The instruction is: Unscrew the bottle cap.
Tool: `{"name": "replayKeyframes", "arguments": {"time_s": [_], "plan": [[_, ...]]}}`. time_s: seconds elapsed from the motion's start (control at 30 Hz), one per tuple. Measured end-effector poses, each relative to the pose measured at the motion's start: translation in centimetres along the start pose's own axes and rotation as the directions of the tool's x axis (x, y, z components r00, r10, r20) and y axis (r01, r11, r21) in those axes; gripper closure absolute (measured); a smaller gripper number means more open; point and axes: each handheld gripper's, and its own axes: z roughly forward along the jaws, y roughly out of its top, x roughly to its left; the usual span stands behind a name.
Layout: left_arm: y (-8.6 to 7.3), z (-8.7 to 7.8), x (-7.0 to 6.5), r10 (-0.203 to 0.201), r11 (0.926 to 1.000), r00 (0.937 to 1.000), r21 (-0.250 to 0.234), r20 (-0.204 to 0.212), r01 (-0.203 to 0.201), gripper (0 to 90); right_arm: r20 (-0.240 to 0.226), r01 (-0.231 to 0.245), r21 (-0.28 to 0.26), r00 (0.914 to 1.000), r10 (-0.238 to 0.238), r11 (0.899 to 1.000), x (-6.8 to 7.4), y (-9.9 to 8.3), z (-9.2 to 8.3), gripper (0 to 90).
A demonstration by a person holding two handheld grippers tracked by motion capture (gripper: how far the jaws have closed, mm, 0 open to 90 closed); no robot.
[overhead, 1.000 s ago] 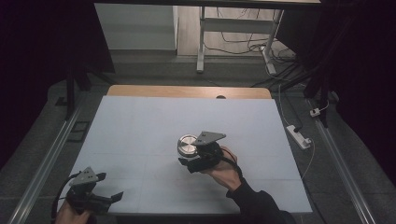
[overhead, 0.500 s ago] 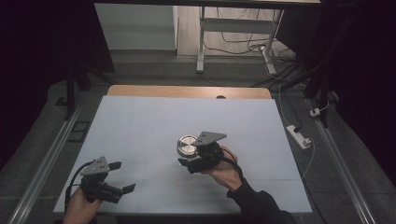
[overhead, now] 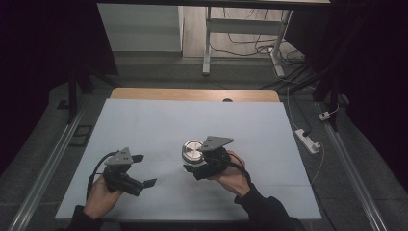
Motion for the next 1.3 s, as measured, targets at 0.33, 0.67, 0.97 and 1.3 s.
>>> {"name": "replayKeyframes", "arguments": {"time_s": [0.33,0.67,0.97,1.3], "plan": [[4.1,2.0,0.7,0.061,0.9978,0.9952,-0.033,0.077,-0.058,0.0,-0.028,0.020,0.003,0.9994,-0.019,1.000,-0.1,-0.1,0.0,14.6],[7.3,3.6,0.7,0.225,0.9744,0.9437,-0.047,0.243,-0.220,0.7,-0.119,0.070,0.021,0.9906,-0.067,0.997,0.3,-0.3,0.2,14.6],[9.1,5.1,-0.2,0.364,0.9279,0.8530,-0.068,0.374,-0.367,6.3,-0.233,0.138,0.024,0.9639,-0.129,0.990,0.7,-0.3,0.3,14.6],[9.5,6.3,-1.1,0.382,0.9190,0.8445,-0.059,0.375,-0.390,19.0,-0.223,0.172,0.038,0.9617,-0.159,0.984,1.0,-0.3,0.3,14.6]]}}
